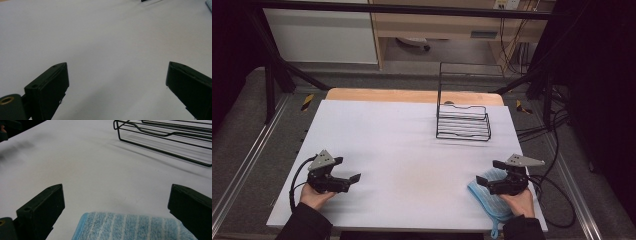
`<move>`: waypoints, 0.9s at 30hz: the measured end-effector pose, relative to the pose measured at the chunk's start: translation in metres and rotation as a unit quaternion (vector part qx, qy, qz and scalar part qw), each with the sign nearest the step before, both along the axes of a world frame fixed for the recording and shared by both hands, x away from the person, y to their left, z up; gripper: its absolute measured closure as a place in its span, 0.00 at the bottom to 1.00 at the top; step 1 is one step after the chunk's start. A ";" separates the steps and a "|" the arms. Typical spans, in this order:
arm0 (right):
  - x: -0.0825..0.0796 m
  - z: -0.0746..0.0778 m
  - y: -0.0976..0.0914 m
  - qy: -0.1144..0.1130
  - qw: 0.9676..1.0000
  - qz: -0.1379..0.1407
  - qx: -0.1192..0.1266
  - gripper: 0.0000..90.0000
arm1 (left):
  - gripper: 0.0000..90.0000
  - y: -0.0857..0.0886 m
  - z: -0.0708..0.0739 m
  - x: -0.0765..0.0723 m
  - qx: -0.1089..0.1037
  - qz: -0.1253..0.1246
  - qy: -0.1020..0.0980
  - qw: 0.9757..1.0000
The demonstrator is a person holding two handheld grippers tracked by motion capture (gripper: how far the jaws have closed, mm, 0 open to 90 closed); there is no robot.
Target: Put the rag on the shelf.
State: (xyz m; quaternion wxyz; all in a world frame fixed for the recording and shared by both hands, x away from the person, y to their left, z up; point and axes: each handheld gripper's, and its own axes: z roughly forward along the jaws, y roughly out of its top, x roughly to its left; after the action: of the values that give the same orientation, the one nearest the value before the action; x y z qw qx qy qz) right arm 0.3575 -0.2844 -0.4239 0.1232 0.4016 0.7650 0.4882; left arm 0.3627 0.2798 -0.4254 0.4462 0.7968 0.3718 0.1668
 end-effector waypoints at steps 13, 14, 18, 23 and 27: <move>-0.004 0.005 0.007 0.004 1.000 -0.002 -0.016 0.03 | 0.05 0.001 0.000 -0.001 0.000 0.005 0.000 1.000; -0.004 0.005 0.007 0.004 1.000 -0.002 -0.016 0.03 | 0.05 0.001 0.000 -0.001 0.002 0.005 0.000 1.000; -0.008 0.004 0.015 0.017 0.999 0.004 -0.029 0.06 | 0.05 0.002 0.000 -0.001 0.000 0.007 0.000 1.000; -0.015 0.001 0.021 0.032 0.998 0.015 -0.046 0.12 | 0.05 0.002 -0.001 -0.001 0.002 0.008 0.002 1.000; -0.017 -0.001 0.025 0.036 0.998 0.018 -0.052 0.17 | 0.05 0.002 -0.001 -0.001 0.004 0.010 0.002 1.000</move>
State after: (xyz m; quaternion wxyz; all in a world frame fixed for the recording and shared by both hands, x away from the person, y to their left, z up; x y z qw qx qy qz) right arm 0.3404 -0.2598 -0.4250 0.1071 0.3984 0.8002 0.4352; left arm 0.3614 0.2815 -0.4264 0.4405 0.7953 0.3796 0.1712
